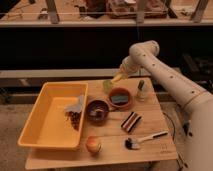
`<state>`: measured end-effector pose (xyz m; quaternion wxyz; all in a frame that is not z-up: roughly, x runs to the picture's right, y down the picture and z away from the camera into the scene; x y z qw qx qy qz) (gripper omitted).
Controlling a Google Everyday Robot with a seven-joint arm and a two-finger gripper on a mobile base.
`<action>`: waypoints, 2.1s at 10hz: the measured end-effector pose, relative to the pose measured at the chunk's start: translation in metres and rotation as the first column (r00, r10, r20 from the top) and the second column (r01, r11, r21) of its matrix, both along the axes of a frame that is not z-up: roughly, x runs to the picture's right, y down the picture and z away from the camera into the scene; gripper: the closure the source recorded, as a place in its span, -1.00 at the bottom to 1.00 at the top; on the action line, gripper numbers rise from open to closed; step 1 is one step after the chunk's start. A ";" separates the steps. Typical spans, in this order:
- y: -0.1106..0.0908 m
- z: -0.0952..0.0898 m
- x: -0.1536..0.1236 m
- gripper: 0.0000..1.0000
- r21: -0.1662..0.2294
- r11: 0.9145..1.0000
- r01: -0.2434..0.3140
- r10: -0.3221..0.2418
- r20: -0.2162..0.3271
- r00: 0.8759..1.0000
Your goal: Place banana in plastic cup
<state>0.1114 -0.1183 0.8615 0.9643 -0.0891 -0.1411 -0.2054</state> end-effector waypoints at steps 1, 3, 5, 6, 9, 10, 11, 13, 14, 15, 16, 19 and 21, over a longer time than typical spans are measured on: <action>-0.013 0.012 -0.007 0.78 0.008 1.000 -0.022 0.022 -0.022 1.000; -0.027 0.027 -0.020 0.78 0.030 0.997 -0.072 0.074 -0.065 0.995; -0.030 0.030 -0.022 0.78 0.038 0.996 -0.082 0.085 -0.079 0.993; -0.030 0.030 -0.021 0.78 0.037 0.996 -0.082 0.085 -0.080 0.993; -0.021 0.039 -0.021 0.78 0.029 0.998 -0.055 0.057 -0.100 0.993; -0.012 0.048 -0.024 0.78 0.025 0.999 -0.034 0.037 -0.115 0.993; -0.006 0.053 -0.024 0.78 0.022 1.000 -0.021 0.024 -0.126 0.992; 0.005 0.062 -0.024 0.78 0.017 1.000 0.003 -0.001 -0.145 0.989; 0.009 0.066 -0.025 0.78 0.018 1.000 0.017 -0.014 -0.156 0.988; 0.011 0.068 -0.027 0.78 0.021 0.999 0.031 -0.028 -0.164 0.986; 0.012 0.070 -0.030 0.78 0.023 0.998 0.051 -0.046 -0.172 0.984; 0.014 0.073 -0.034 0.76 0.015 0.997 0.077 -0.073 -0.182 0.981; 0.016 0.076 -0.038 0.41 0.003 0.996 0.093 -0.091 -0.187 0.978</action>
